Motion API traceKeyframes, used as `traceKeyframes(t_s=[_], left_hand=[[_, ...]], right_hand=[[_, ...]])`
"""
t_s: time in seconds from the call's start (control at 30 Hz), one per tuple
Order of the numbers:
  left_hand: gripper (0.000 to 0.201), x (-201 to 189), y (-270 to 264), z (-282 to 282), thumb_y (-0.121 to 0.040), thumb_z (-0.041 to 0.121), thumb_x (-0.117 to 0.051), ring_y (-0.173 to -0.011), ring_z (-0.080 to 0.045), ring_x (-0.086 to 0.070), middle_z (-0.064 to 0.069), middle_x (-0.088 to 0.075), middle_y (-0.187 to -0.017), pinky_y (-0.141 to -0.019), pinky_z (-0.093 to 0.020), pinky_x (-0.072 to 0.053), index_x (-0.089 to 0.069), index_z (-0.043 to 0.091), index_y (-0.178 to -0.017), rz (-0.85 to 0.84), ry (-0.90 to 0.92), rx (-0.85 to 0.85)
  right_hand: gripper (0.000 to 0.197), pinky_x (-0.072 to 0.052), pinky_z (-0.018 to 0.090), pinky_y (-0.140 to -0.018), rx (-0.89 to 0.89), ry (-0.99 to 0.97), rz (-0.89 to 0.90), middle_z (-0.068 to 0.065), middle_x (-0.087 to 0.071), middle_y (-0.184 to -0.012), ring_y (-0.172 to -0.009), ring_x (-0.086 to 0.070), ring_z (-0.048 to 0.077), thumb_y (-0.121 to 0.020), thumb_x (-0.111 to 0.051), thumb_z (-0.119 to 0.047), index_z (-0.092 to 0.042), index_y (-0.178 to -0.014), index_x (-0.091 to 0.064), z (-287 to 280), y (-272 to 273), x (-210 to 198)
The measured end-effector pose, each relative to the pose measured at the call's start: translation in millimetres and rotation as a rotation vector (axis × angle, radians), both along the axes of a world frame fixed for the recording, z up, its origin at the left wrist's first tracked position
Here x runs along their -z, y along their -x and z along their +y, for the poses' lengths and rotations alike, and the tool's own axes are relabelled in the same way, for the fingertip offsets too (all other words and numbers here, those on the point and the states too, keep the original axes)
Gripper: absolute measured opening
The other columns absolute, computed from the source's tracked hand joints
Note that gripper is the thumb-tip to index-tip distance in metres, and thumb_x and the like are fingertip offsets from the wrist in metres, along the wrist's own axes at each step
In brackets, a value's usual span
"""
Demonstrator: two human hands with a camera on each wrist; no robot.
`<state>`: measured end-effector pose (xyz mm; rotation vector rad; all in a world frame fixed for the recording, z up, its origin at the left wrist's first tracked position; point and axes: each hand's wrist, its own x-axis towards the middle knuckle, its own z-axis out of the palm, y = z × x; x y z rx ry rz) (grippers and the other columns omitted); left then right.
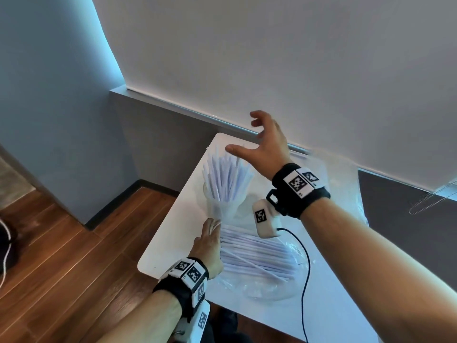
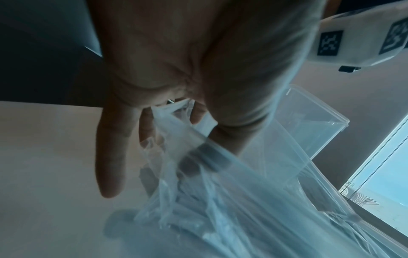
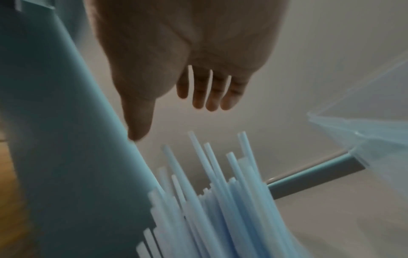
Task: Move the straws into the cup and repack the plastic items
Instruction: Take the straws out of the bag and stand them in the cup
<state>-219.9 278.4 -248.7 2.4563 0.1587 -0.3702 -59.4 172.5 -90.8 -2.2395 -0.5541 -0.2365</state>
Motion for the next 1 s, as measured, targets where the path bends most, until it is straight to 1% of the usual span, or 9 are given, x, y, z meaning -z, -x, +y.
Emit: traceKeyframes(t_s=[0.07,0.13,0.23,0.3,0.5,0.67,0.83,0.93,1.0], left_hand=[[0.096,2.0,-0.5,0.7,-0.078,-0.003,-0.064,-0.132,-0.024,-0.041,0.002,0.0,-0.156,-0.108,-0.03,-0.036,-0.008,0.017,-0.154,-0.005,0.005,-0.011],[0.095,2.9,-1.0,0.9,-0.079,-0.003,-0.063,-0.129,-0.024,-0.044,0.004,0.001,-0.155,-0.108,-0.029,-0.035,-0.008,0.019,-0.154,-0.003,0.017,-0.023],[0.095,3.6,-0.9,0.6,-0.08,-0.005,-0.06,-0.128,-0.025,-0.045,0.008,0.004,-0.156,-0.109,-0.031,-0.036,-0.007,0.021,-0.154,0.027,0.048,-0.038],[0.095,4.2,-1.1,0.4,-0.08,-0.006,-0.059,-0.127,-0.026,-0.046,0.01,0.003,-0.156,-0.109,-0.034,-0.038,-0.008,0.022,-0.154,0.036,0.068,-0.045],[0.1,7.4,-2.3,0.9,-0.08,-0.008,-0.058,-0.127,-0.027,-0.046,0.018,0.01,-0.155,-0.107,-0.035,-0.042,-0.003,0.029,-0.154,0.085,0.085,-0.065],[0.097,12.4,-2.5,3.5,-0.082,-0.005,-0.057,-0.125,-0.026,-0.048,0.019,0.012,-0.155,-0.106,-0.035,-0.043,-0.001,0.029,-0.154,0.072,0.081,-0.065],[0.1,15.1,-2.4,3.3,-0.081,-0.006,-0.057,-0.126,-0.024,-0.048,0.019,0.015,-0.154,-0.104,-0.035,-0.046,0.002,0.029,-0.153,0.072,0.071,-0.043],[0.102,13.1,-2.7,2.7,-0.08,-0.008,-0.057,-0.125,-0.026,-0.047,0.02,0.017,-0.153,-0.104,-0.035,-0.045,0.004,0.028,-0.154,0.092,0.049,-0.034],[0.101,12.1,-3.5,2.8,-0.08,-0.008,-0.056,-0.124,-0.026,-0.049,0.018,0.016,-0.154,-0.104,-0.034,-0.044,0.004,0.027,-0.154,0.092,0.038,-0.035]], right_hand=[[0.069,-0.041,0.035,-0.103,-0.027,0.032,-0.098,0.002,-0.048,-0.138,-0.125,-0.047,0.02,-0.085,-0.066,-0.05,-0.02,-0.142,-0.038,-1.0,3.8,8.6],[0.065,-0.033,0.044,-0.112,-0.103,0.253,-0.137,0.003,-0.041,-0.15,-0.139,-0.036,0.022,-0.095,-0.044,-0.052,-0.018,-0.148,-0.032,-0.1,11.0,23.4],[0.061,-0.023,0.048,-0.116,-0.227,0.584,-0.049,-0.002,-0.027,-0.16,-0.149,-0.016,0.018,-0.101,-0.024,-0.052,-0.021,-0.153,-0.023,1.1,25.3,49.5],[0.065,-0.018,0.049,-0.118,-0.237,0.579,-0.016,-0.004,-0.021,-0.162,-0.15,-0.01,0.017,-0.099,-0.019,-0.056,-0.022,-0.154,-0.02,0.2,31.0,58.3],[0.082,-0.012,0.041,-0.117,-0.238,0.347,-0.14,-0.006,0.001,-0.164,-0.151,-0.005,0.016,-0.092,-0.032,-0.064,-0.024,-0.156,0.0,13.4,27.6,50.7],[0.073,-0.008,0.045,-0.121,-0.315,0.7,-0.145,-0.003,-0.017,-0.163,-0.151,-0.011,0.017,-0.096,-0.032,-0.063,-0.024,-0.155,-0.013,27.2,24.2,60.4],[0.076,-0.004,0.049,-0.118,-0.284,0.682,-0.21,-0.008,-0.013,-0.163,-0.151,-0.008,0.019,-0.091,-0.033,-0.069,-0.033,-0.155,-0.012,33.0,19.5,65.8],[0.062,-0.006,0.05,-0.118,-0.309,0.824,-0.238,-0.008,-0.025,-0.16,-0.15,-0.015,0.02,-0.098,-0.031,-0.061,-0.034,-0.153,-0.018,39.1,20.5,67.7],[0.061,-0.008,0.048,-0.117,-0.267,0.77,-0.231,-0.008,-0.025,-0.16,-0.149,-0.018,0.019,-0.099,-0.037,-0.056,-0.033,-0.153,-0.018,39.9,19.4,64.3]])
